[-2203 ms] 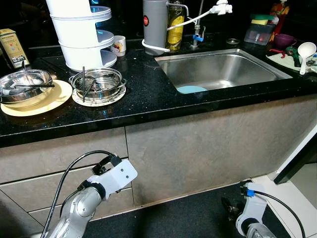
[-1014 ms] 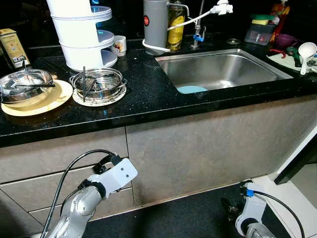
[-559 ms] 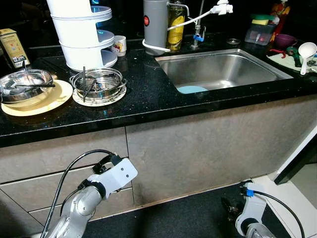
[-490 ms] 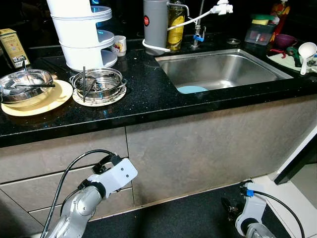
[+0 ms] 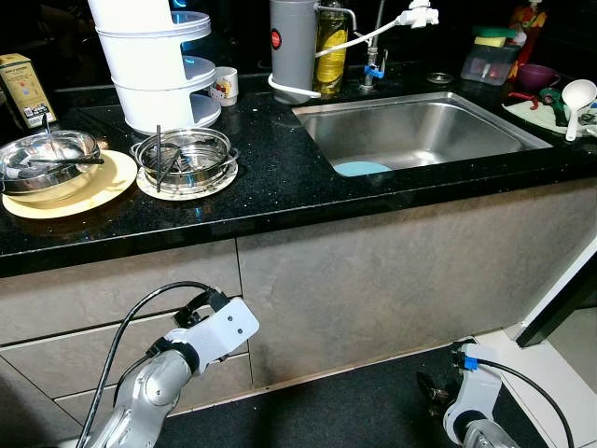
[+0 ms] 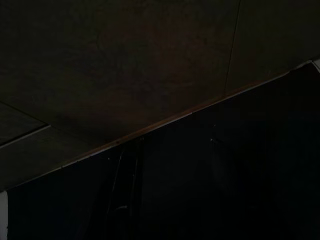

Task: Kitchen organization

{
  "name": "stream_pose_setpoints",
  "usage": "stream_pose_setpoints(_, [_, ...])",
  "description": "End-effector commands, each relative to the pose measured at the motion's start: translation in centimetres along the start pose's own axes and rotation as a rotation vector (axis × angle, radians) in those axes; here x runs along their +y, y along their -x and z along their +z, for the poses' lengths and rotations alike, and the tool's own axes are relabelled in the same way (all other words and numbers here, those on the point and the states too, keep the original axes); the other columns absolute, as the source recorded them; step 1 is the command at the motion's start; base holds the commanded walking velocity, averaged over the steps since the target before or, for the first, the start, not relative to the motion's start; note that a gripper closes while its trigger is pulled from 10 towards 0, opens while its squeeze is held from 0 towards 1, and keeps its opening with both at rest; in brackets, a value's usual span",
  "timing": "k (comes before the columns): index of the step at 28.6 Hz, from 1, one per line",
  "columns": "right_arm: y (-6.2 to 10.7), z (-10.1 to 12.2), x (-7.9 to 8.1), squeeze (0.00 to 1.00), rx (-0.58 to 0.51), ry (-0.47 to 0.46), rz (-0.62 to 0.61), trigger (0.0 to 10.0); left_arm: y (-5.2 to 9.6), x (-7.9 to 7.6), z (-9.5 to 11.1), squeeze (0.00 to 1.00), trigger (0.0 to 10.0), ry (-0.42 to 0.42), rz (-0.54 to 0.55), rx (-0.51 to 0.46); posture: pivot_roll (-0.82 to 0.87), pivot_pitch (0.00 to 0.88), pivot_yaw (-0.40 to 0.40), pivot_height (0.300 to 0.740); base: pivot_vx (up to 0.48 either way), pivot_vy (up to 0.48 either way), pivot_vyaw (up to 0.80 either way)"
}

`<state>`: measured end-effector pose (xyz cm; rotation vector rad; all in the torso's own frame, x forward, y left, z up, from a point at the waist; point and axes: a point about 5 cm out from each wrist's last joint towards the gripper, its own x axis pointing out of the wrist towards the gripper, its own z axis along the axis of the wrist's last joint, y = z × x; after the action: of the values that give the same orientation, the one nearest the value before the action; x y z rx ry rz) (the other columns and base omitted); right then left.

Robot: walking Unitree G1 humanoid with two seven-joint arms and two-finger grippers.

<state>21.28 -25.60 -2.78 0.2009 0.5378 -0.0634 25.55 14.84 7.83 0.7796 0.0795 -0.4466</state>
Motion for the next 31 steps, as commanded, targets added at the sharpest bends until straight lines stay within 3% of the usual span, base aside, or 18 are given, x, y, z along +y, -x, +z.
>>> stream_pose_setpoints(1, [-0.13,0.01,0.2,0.0,0.009,0.004,0.006,10.0,0.06,0.31,-0.21,0.0,10.0,-0.006,-0.002,0.003,0.01,0.0,-0.028,0.74,0.0,0.0,0.0])
stream_pose_setpoints(31, [-0.14,0.0,0.17,0.0,0.012,0.006,0.007,10.0,0.01,0.25,-0.22,0.0,10.0,-0.005,-0.003,0.003,0.01,0.0,-0.034,0.74,0.0,0.0,0.0])
